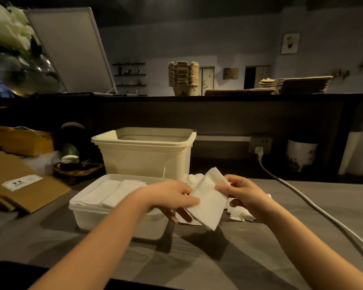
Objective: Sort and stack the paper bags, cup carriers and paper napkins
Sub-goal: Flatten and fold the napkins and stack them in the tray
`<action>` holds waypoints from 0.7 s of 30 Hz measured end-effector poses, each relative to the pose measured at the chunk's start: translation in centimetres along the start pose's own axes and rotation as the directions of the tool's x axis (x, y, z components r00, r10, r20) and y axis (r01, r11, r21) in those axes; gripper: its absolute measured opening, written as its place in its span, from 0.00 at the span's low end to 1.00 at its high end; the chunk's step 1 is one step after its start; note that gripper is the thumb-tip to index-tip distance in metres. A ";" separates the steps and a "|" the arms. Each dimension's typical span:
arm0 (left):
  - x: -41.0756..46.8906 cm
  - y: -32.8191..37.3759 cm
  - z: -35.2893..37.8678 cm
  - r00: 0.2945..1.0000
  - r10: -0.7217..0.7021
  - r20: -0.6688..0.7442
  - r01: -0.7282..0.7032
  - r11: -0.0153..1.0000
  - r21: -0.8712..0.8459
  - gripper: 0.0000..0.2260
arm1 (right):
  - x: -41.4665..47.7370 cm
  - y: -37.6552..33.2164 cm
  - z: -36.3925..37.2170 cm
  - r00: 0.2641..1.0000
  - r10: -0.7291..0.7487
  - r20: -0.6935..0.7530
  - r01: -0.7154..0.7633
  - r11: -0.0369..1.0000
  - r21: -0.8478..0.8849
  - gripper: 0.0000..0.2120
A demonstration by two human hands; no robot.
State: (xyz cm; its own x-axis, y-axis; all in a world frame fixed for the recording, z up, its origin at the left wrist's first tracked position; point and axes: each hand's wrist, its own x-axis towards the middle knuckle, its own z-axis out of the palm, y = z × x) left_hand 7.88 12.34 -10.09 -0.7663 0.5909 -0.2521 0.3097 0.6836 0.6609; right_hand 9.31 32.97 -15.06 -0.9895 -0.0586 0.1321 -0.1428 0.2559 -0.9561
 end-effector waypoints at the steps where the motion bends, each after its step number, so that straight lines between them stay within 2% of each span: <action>1: -0.6 -0.3 -0.9 0.999 -0.007 -0.038 0.008 1.000 0.023 0.07 | 0.5 -0.8 0.5 1.000 -0.005 0.012 0.005 1.000 -0.009 0.05; 5: -2.6 -2.3 -3.6 0.991 -0.080 -0.107 0.083 0.996 0.021 0.11 | 3.3 -3.9 3.5 0.998 0.027 0.057 -0.020 0.994 -0.110 0.04; 9: -4.8 -5.1 -5.6 0.977 -0.193 -0.089 0.199 0.977 0.074 0.12 | 6.3 -5.2 7.4 0.987 0.094 0.133 -0.056 0.962 -0.266 0.05; 11: -5.7 -7.0 -6.5 0.959 -0.219 -0.181 0.238 0.967 0.090 0.11 | 7.5 -5.4 9.2 0.979 0.129 0.157 -0.066 0.932 -0.356 0.09; 14: -5.5 -8.7 -6.5 0.906 -0.098 -0.412 0.175 0.973 0.153 0.07 | 8.5 -4.7 10.3 0.976 0.147 0.160 -0.053 0.874 -0.483 0.08; 16: -5.0 -9.6 -6.2 0.873 0.011 -0.487 0.126 0.961 0.247 0.07 | 9.2 -4.2 11.2 0.980 0.123 0.156 -0.009 0.812 -0.583 0.10; 18: -4.2 -10.1 -5.8 0.881 0.090 -0.465 0.096 0.927 0.362 0.07 | 9.6 -3.8 12.0 0.983 0.106 0.151 0.028 0.723 -0.690 0.12; 21: -3.1 -10.9 -5.2 0.924 0.057 -0.377 0.117 0.898 0.424 0.09 | 10.0 -3.4 12.5 0.984 0.100 0.151 0.058 0.616 -0.786 0.12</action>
State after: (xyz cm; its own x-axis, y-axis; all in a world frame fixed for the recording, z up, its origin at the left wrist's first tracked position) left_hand 3.95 0.88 -12.87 -0.9029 0.4238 0.0712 0.4268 0.8648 0.2647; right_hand 0.16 19.43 -13.80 -0.9841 -0.1773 -0.0052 -0.1624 0.9124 -0.3758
